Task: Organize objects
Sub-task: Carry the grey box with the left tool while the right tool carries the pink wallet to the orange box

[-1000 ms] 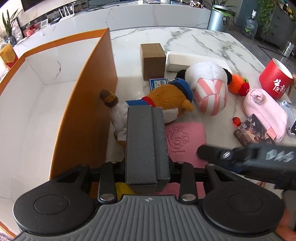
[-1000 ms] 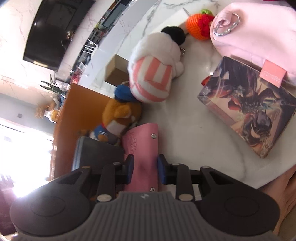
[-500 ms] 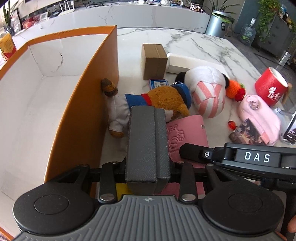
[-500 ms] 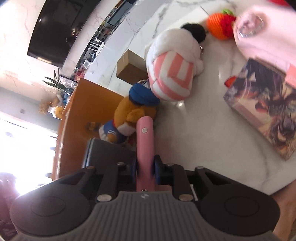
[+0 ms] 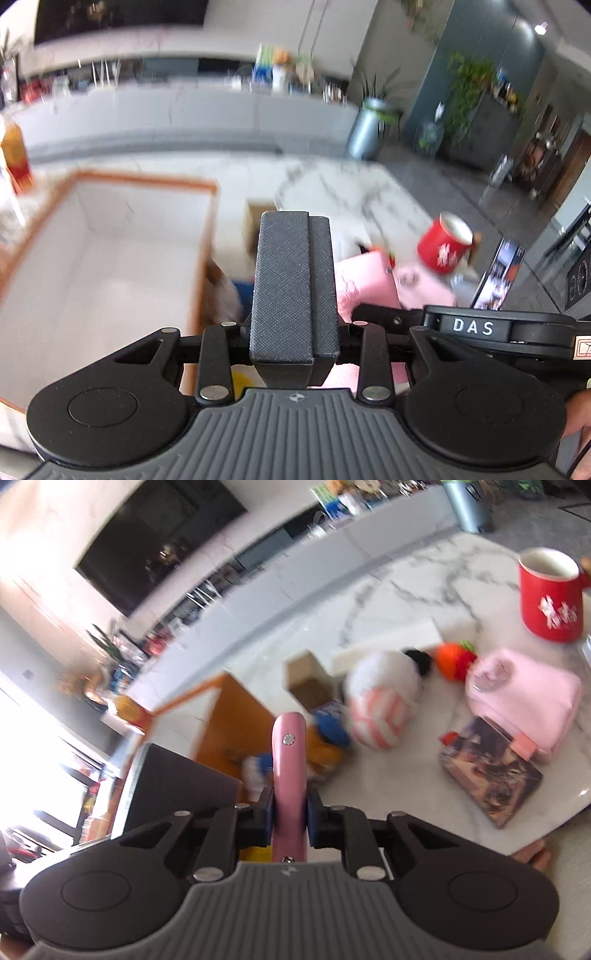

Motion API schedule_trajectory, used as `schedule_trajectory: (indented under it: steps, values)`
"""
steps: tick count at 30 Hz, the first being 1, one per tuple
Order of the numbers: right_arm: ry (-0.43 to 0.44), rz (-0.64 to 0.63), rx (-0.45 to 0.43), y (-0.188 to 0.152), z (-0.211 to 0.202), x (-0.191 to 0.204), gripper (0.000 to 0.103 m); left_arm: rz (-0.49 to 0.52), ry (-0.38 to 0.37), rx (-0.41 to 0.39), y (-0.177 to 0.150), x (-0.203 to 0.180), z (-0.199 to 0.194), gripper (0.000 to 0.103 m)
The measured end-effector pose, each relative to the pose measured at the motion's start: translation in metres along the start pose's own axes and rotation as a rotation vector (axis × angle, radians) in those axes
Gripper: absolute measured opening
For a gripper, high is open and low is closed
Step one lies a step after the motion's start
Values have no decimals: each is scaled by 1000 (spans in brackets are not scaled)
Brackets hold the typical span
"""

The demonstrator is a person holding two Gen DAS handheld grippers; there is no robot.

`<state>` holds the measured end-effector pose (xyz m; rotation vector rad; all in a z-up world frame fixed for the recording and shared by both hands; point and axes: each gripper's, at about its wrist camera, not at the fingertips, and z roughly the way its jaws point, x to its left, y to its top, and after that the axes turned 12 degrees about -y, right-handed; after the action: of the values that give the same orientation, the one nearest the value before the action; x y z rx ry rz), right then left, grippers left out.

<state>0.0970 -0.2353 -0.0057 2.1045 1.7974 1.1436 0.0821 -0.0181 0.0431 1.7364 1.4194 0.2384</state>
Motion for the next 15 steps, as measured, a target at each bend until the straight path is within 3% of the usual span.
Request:
schedule_trajectory:
  steps: [4, 9, 13, 15]
  values:
    - [80, -50, -31, -1, -16, 47, 19, -32, 89, -38, 7, 35, -37, 39]
    - [180, -140, 0, -9, -7, 111, 19, -70, 205, 7, 0, 82, -48, 39]
    - [176, -196, 46, -25, 18, 147, 19, -94, 233, 73, -15, 106, -44, 39]
    - [142, -221, 65, -34, 30, 154, 19, -93, 217, 59, -21, 110, -49, 39]
